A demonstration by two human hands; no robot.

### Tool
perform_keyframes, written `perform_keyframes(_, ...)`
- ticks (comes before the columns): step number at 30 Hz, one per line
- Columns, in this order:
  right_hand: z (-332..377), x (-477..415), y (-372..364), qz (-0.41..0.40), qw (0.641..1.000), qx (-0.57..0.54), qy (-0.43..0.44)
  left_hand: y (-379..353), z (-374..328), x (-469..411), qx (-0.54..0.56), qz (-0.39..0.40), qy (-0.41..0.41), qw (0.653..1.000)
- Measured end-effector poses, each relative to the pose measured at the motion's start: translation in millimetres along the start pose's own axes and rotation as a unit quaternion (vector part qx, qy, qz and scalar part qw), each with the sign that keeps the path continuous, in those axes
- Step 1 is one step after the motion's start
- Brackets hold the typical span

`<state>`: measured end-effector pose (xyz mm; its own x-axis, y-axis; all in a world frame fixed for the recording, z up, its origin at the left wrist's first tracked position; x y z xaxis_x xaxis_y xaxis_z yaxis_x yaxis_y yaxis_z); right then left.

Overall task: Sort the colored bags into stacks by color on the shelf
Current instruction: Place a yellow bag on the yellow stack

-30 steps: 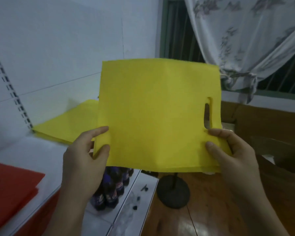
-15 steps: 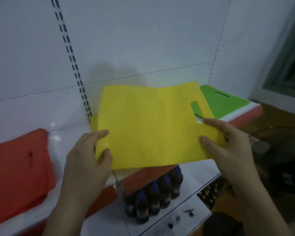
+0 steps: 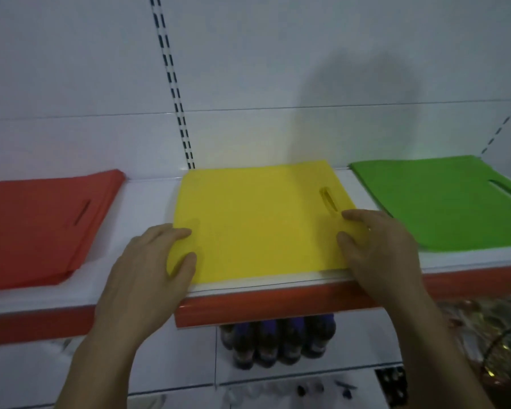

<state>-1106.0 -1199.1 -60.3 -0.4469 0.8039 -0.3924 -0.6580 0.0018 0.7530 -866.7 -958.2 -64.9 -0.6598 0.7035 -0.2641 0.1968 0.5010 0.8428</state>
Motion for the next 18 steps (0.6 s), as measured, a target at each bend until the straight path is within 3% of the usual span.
perform_keyframes(6,-3.7,-3.1,-2.0,-0.015,0.999,-0.034,0.011,2.0,-1.3,2.6,-0.024,-0.029,0.014,0.999)
perform_keyframes(11,-4.2,-3.5,-1.9,-0.002,0.999,-0.032,0.002,-7.5,-9.1,1.5,-0.061,0.016,-0.003,0.998)
perform_keyframes(14,1.8,-6.5,-0.7,-0.003,1.0,-0.014,-0.003,-2.7,-10.0,2.5,-0.023,0.015,-0.016,0.999)
perform_keyframes(18,30.0,12.6,10.8,-0.062,0.998,-0.021,0.01,30.6,6.8,18.8,0.017,-0.035,-0.028,0.999)
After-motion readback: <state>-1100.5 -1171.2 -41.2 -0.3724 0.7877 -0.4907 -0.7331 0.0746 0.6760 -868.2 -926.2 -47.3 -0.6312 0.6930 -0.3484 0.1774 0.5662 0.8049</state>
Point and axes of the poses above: each hand's wrist, its own x-axis away from the middle knuckle, its own y-axis out of the back of the hand, z = x × y, the point moved 9 cm from there along -x, towards the middle knuckle, and after that the axes turned 1 degree about x, right-handed, at the moved point
